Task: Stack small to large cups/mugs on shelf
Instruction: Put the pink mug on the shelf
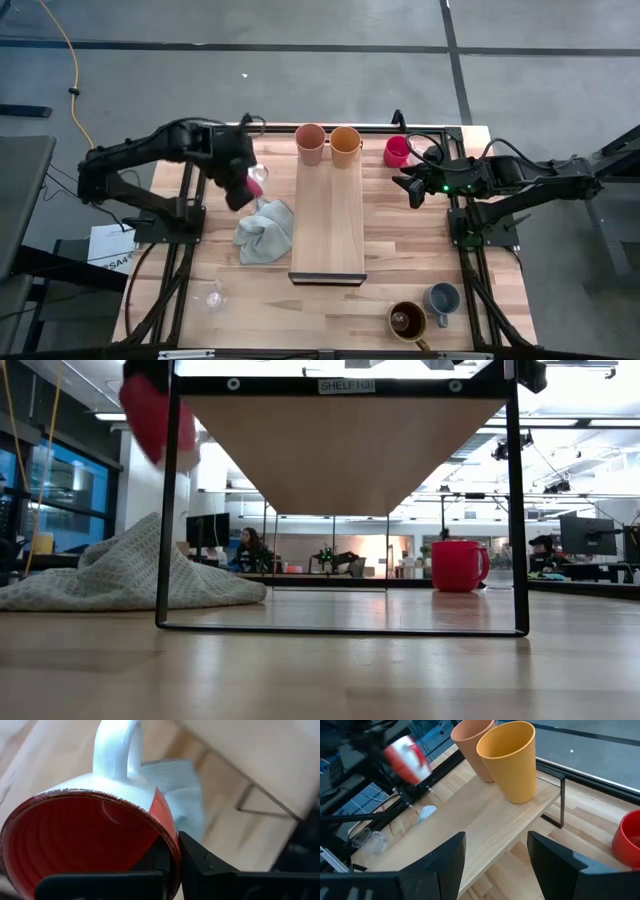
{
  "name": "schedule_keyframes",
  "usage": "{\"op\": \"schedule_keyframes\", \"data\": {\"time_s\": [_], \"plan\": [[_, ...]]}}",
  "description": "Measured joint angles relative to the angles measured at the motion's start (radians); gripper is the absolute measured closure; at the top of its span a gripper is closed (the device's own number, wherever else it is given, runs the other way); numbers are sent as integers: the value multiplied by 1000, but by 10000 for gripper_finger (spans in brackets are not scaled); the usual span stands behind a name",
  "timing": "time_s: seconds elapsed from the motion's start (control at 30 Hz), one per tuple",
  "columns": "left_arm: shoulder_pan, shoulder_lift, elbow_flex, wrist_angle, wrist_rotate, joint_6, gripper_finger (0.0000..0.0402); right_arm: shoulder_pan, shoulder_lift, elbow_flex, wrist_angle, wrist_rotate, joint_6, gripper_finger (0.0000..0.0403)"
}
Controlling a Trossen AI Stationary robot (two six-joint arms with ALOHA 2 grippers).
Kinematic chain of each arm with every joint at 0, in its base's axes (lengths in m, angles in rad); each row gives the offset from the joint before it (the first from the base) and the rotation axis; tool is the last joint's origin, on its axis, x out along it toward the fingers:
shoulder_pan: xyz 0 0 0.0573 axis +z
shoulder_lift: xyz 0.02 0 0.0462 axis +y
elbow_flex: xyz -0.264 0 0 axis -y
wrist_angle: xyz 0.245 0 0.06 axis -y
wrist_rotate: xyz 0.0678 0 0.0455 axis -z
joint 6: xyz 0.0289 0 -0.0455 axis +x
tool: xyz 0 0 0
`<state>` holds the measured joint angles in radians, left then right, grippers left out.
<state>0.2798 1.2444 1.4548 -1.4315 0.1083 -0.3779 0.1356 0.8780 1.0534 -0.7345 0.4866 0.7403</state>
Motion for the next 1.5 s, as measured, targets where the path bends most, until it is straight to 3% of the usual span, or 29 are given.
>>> {"op": "schedule_keyframes", "data": {"time_s": [0.1, 0.23, 0.5, 0.6, 0.9, 1.5], "plan": [[-106, 25, 79, 38, -33, 3, 399, 0, 0, 0, 0, 0, 1, 199], [-189, 122, 246, 46, -158, 45, 399, 0, 0, 0, 0, 0, 2, 199], [-202, 461, 609, -107, -207, 178, 399, 0, 0, 0, 2, 0, 18, 199], [-201, 566, 684, -138, -231, 192, 399, 0, 0, 0, 3, 0, 19, 199], [-188, 693, 729, -140, -247, 225, 399, 0, 0, 0, 8, -5, 23, 199], [-187, 730, 730, -140, -278, 319, 387, 0, 0, 0, 14, -12, 41, 199]]}}
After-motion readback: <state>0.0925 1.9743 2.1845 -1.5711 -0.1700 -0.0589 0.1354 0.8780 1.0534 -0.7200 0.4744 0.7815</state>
